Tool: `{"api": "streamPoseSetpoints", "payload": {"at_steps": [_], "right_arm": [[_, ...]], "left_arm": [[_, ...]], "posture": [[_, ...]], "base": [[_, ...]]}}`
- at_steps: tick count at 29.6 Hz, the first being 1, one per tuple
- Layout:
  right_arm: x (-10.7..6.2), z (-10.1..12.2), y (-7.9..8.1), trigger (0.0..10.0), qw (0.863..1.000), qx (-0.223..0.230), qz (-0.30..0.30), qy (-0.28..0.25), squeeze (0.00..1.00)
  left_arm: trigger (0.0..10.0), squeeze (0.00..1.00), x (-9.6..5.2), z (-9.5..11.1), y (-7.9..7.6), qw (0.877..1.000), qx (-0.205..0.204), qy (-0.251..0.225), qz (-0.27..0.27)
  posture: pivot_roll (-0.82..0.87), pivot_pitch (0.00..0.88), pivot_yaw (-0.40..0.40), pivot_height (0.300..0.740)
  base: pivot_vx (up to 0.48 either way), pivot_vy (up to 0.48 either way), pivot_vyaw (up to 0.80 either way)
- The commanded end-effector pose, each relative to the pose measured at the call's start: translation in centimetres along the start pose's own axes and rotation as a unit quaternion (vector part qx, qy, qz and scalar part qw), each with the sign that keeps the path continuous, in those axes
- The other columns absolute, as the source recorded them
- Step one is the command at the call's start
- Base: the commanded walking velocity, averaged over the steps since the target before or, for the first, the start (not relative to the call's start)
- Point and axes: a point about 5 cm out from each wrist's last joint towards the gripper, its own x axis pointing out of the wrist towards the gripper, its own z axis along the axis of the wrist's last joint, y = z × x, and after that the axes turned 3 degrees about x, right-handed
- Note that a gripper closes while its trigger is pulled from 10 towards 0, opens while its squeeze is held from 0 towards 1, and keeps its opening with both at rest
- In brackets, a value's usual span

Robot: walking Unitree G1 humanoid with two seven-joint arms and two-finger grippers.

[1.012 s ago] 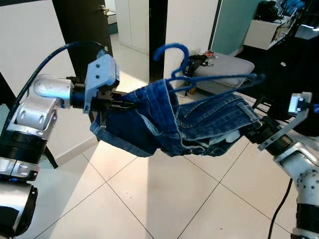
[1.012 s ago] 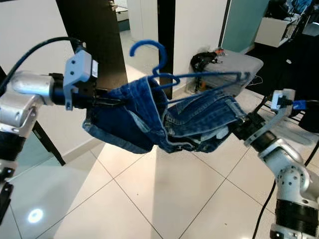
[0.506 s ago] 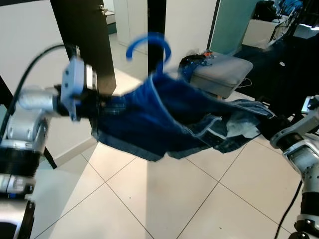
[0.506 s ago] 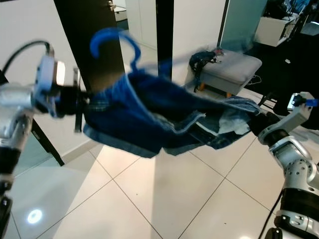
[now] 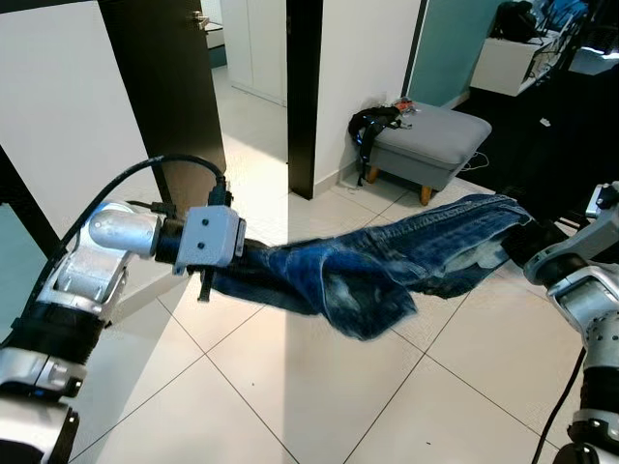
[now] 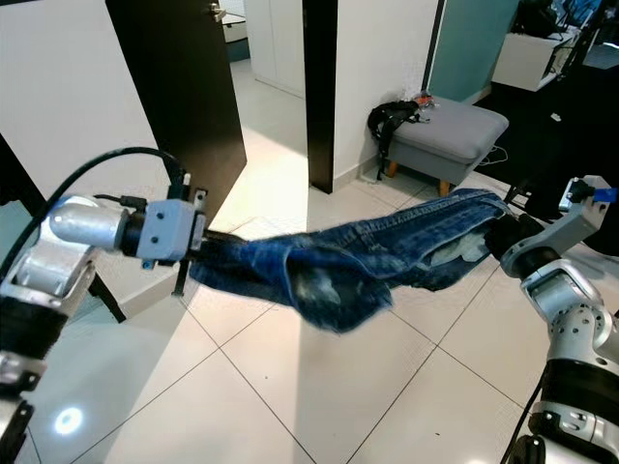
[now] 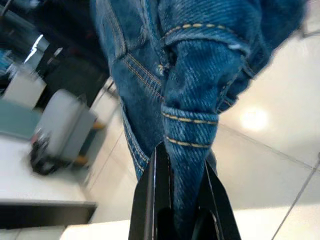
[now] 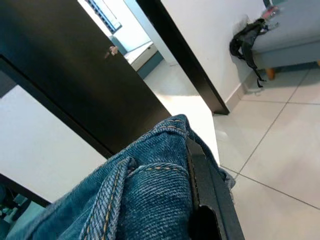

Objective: Hang hanger

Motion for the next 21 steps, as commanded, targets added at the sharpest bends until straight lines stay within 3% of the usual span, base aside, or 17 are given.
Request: {"api": "streamPoseSetpoints", "payload": {"at_steps": [1,7,10,12,15,17,21], "right_arm": [[-0.1,1.3,0.3,0.0,1.000,-0.006,0.002,-0.025,0.00],[-0.1,1.8,0.5,0.0,0.999,-0.009,0.004,-0.034,0.00],[-0.1,2.1,0.1,0.0,0.999,-0.012,-0.007,-0.040,0.00],[-0.3,2.9,-1.2,0.0,0.997,-0.007,-0.050,-0.059,0.00],[-0.4,3.3,-1.9,0.0,0.995,0.000,-0.074,-0.068,0.00],[-0.7,3.9,-3.1,0.0,0.990,0.017,-0.113,-0.084,0.00],[-0.6,4.4,-3.1,0.0,0.988,0.026,-0.121,-0.094,0.00]], "left_arm": [[8.6,0.00,-1.0,-0.7,0.2,0.999,0.007,0.040,0.005],[8.9,0.00,-1.5,-1.7,0.8,0.995,0.016,0.086,0.043],[8.9,0.00,-1.6,-1.6,0.8,0.996,0.020,0.074,0.050],[8.9,0.00,-1.8,-1.3,1.0,0.996,0.023,0.053,0.068],[8.8,0.00,-1.8,-1.2,1.1,0.996,0.027,0.043,0.074],[8.7,0.00,-1.5,-0.7,0.6,0.997,0.041,0.016,0.061],[8.7,0.00,-0.6,-0.2,-0.4,0.998,0.055,-0.008,0.036]], "posture": [[-0.01,0.069,-0.001,0.740],[-0.01,0.068,0.002,0.740],[-0.01,0.066,0.001,0.740],[-0.01,0.065,0.001,0.740],[-0.01,0.063,-0.001,0.740],[-0.01,0.063,0.000,0.740],[0.00,0.060,-0.001,0.740]], "base": [[0.000,0.000,0.00],[0.000,0.000,0.00],[0.000,0.000,0.00],[0.000,0.000,0.00],[0.000,0.000,0.00],[0.000,0.000,0.00],[0.000,0.000,0.00]]}}
